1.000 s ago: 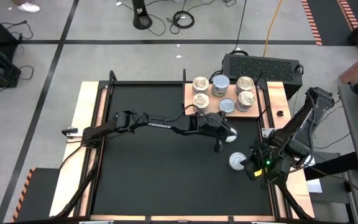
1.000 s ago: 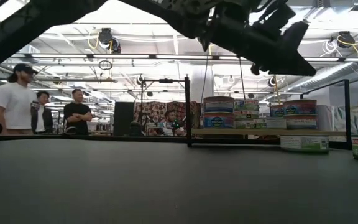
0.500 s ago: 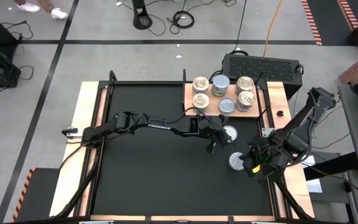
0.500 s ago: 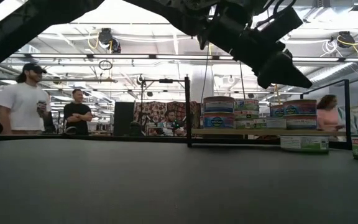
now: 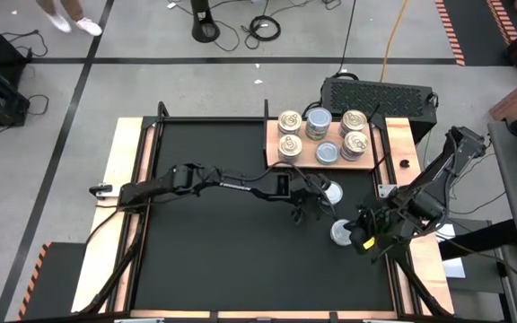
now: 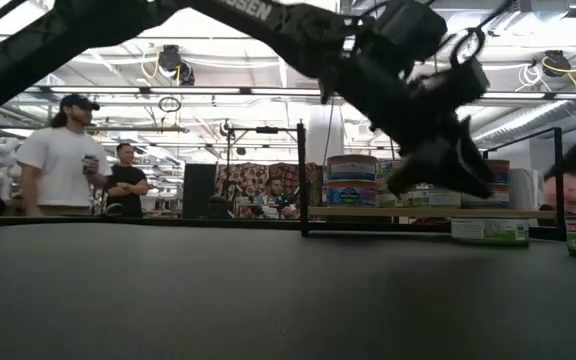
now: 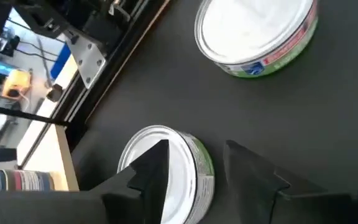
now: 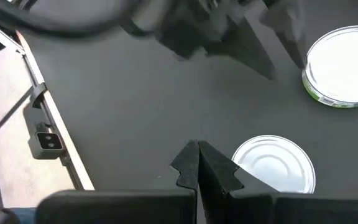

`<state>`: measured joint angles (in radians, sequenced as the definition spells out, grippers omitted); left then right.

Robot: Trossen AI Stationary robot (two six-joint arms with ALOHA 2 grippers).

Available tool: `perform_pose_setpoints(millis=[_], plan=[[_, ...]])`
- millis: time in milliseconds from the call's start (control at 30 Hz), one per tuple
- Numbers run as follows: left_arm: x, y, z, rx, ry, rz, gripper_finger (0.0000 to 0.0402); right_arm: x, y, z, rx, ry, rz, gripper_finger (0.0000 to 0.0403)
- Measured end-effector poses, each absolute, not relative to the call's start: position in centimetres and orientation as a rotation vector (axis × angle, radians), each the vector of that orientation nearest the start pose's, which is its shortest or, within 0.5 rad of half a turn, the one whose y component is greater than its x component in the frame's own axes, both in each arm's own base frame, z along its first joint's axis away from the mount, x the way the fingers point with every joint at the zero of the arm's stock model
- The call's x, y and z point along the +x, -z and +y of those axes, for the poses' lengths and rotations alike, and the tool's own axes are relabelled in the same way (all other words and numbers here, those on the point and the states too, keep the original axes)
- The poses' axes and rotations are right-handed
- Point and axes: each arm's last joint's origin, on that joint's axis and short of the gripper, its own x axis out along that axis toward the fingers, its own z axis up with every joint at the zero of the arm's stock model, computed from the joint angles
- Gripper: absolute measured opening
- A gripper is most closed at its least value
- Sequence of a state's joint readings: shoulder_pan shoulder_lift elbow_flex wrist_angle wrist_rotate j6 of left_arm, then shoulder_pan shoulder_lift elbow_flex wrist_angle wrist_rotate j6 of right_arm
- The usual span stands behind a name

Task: Stack canned seafood by type on shelf
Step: Stack the green tuna can on top of the other green tuna can on the shelf

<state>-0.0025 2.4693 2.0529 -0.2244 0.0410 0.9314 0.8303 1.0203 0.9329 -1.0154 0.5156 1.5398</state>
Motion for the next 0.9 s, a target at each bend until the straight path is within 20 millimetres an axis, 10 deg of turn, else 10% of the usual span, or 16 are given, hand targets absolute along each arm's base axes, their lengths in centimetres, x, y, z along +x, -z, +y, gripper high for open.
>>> perform_pose_setpoints(millis=[900], plan=[[55.8,-13.4,1.1,1.020,0.240,0.650,0.0160,12.6,-28.3,11.9,0.707,0.360,0.880,0.0000]])
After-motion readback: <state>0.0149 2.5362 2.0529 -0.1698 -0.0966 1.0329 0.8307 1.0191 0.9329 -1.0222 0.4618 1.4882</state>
